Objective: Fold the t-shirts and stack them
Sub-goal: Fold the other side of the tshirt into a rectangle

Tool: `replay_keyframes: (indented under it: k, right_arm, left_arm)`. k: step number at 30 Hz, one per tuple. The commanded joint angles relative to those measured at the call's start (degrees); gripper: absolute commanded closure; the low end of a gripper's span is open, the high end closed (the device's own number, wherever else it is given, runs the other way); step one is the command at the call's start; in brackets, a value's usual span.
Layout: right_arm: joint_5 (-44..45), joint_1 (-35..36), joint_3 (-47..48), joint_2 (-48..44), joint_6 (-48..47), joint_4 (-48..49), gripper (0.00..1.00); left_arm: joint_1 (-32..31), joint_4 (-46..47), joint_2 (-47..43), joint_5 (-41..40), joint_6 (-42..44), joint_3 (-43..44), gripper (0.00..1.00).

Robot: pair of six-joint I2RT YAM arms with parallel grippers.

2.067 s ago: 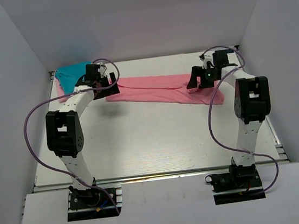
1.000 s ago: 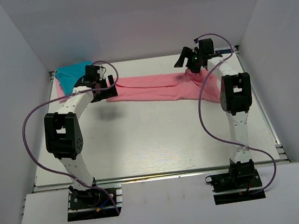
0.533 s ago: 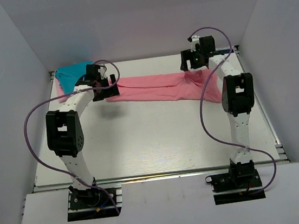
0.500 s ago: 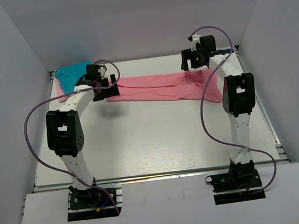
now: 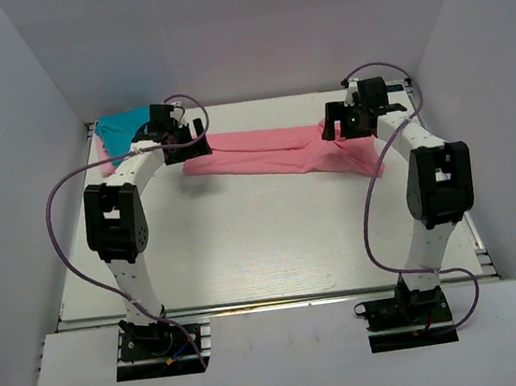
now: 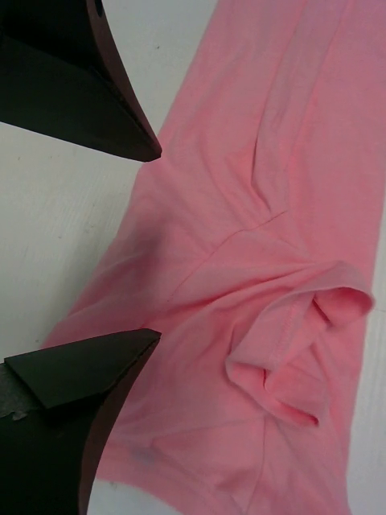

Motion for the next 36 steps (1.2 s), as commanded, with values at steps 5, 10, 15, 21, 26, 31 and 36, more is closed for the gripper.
replay_keyframes:
  k: [5,10,15,21,26,31,36]
  right_arm:
    - [-8.2,1.1,7.1,11.1,3.5,1.8,0.10]
    - [0.7,0.9,15.0,16.0,5.2,2.8,0.10]
    - [7.4,0.6,20.0,20.5,4.4,6.1,0.10]
    - [6.0,0.8,28.5,27.2,3.1,5.0,0.10]
    - [6.3,0.5,30.0,27.5,2.1,3.7,0.10]
    - [12.9,0.4,29.9,23.0,0.1,3.4,0.10]
    - [19.4,0.6,27.5,17.1,1.3,0.8,0.10]
  left_arm:
    - [-0.1,5.8,6.1,8.3,-0.5,7.7,0.00]
    - [-0.1,9.1,10.7,10.5,-0.5,10.4,0.00]
    - [-0.1,11.6,13.6,10.5,-0.5,10.9,0.00]
    - [-0.1,12.1,16.2,9.1,-0.5,12.2,0.00]
    - [-0.1,10.9,17.4,8.4,0.0,14.4,0.00]
    - [-0.1,10.9,17.9,7.9,0.5,17.8,0.00]
    - [-0.1,13.4,17.4,10.3,0.5,19.2,0.00]
